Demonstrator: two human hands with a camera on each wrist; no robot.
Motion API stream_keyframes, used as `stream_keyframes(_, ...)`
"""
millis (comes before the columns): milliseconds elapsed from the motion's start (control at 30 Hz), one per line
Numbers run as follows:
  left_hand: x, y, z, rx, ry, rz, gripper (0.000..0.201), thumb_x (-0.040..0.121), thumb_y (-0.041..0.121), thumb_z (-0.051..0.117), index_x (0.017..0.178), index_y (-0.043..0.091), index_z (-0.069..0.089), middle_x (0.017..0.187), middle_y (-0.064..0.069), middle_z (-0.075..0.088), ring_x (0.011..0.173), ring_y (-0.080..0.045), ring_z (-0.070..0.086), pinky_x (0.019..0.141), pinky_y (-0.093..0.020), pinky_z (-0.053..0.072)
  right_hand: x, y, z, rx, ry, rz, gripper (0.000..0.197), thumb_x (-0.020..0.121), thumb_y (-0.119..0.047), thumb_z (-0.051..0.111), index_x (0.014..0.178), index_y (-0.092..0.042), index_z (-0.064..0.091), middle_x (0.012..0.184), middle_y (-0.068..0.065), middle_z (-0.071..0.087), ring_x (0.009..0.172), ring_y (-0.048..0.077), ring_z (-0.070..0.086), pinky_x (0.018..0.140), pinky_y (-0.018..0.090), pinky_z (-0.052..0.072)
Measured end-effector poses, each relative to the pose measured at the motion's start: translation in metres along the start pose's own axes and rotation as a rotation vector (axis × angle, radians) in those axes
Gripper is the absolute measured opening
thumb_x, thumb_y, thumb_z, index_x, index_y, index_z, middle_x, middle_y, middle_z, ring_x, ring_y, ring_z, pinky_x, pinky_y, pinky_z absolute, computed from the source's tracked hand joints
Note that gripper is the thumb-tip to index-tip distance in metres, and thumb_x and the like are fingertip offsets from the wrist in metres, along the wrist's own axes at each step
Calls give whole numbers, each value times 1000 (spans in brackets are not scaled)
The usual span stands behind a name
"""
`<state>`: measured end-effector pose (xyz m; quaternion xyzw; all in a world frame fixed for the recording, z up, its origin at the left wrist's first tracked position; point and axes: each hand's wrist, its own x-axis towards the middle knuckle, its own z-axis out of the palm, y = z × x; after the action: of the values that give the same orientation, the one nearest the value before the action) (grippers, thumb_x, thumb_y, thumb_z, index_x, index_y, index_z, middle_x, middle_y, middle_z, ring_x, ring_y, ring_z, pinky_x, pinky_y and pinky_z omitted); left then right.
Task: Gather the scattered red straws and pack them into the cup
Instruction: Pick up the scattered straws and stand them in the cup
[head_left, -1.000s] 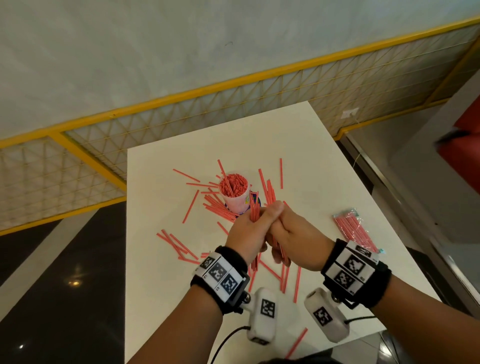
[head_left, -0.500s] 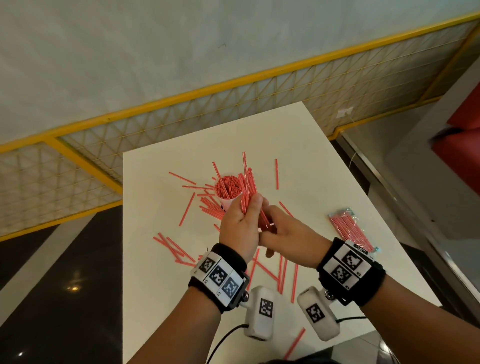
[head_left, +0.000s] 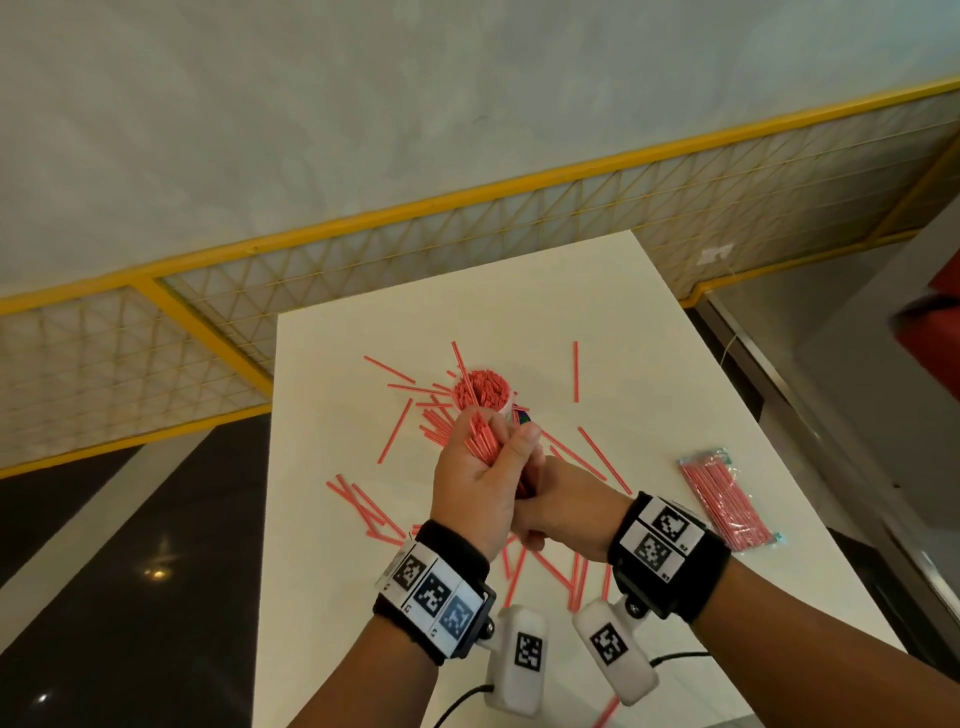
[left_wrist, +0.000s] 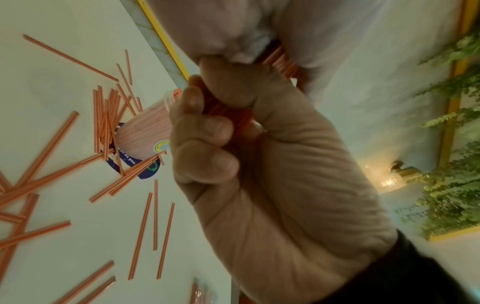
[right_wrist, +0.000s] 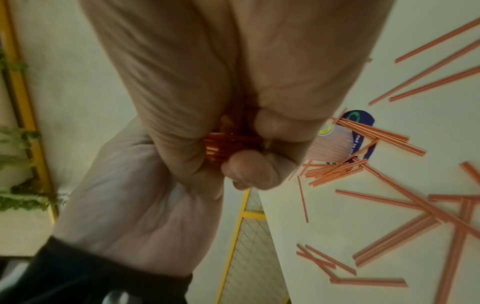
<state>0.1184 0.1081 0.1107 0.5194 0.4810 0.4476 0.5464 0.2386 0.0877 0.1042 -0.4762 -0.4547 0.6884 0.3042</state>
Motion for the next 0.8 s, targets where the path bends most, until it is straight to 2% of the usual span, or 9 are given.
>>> stream_keyframes(100, 8, -1, -3, 7, 19, 18, 43, 95, 24, 71, 82, -10, 48, 79, -31, 62, 77, -32, 67, 73, -23, 57, 9, -2, 0, -171, 11, -8, 11, 79, -3, 62, 83, -13, 62, 57, -1, 54, 52, 15, 48, 51, 28, 44)
stream_keyframes(200, 18, -3, -6, 139, 33, 40, 47, 93, 50, 60, 80, 6, 69, 75, -5, 71, 77, -12, 69, 73, -17, 53, 20, -9, 4, -432, 53, -101, 13, 90, -4, 55, 80, -13, 57, 64, -2, 58, 57, 7, 51, 56, 31, 45)
stream_keyframes(300, 32, -10, -13, 248, 39, 24, 47, 95, 64, 47, 88, 24, 71, 77, 9, 70, 81, -7, 68, 73, -18, 51, 34, -10, 3, -726, 161, -275, 19, 92, -8, 53, 106, -15, 64, 103, 0, 66, 98, 5, 50, 88, 22, 45)
stream_keyframes(333, 38, -14, -15, 276, 32, 28, 47, 95, 67, 45, 90, 27, 70, 81, 9, 69, 82, -8, 68, 75, -20, 50, 41, -9, 0, -825, 223, -290, 20, 92, -13, 51, 107, -16, 64, 104, 0, 65, 102, 13, 49, 92, 27, 47)
stream_keyframes(433, 59, -17, -20, 325, -19, 72, 42, 98, 64, 49, 79, 29, 60, 79, 7, 61, 77, -10, 60, 78, -27, 47, 59, -15, -8, -837, 254, -217, 17, 95, -9, 46, 93, -8, 64, 85, 9, 65, 81, 29, 58, 70, 41, 53)
stream_keyframes(567, 84, 0, -22, 259, -80, -36, 48, 87, 68, 61, 103, 22, 59, 103, -1, 70, 95, -10, 66, 82, -26, 51, 83, -24, -21, -845, 281, -143, 25, 106, -18, 42, 114, -7, 63, 98, 4, 67, 79, 18, 61, 69, 29, 47)
stream_keyframes(667, 117, 6, -30, 267, 109, -92, 42, 98, 62, 50, 113, 23, 57, 112, 4, 66, 96, -2, 61, 73, -18, 41, 97, -23, -43, -583, 402, -66, 26, 106, -40, 49, 92, -21, 61, 71, -2, 64, 56, 12, 56, 55, 25, 44)
stream_keyframes(733, 144, 2, -36, 337, 218, -162, 35, 101, 51, 52, 118, 20, 56, 117, 0, 66, 88, -4, 59, 67, -21, 39, 107, -18, -56, -446, 436, -41, 25, 104, -41, 52, 93, -22, 62, 65, 2, 66, 49, 10, 56, 52, 26, 44)
stream_keyframes(800, 165, -6, -40, 438, 188, -306, 40, 100, 42, 58, 133, 21, 51, 130, -5, 63, 90, -15, 62, 71, -27, 44, 114, -14, -63, -329, 463, -45, 23, 103, -41, 55, 102, -20, 66, 69, 6, 71, 56, 16, 64, 55, 29, 46)
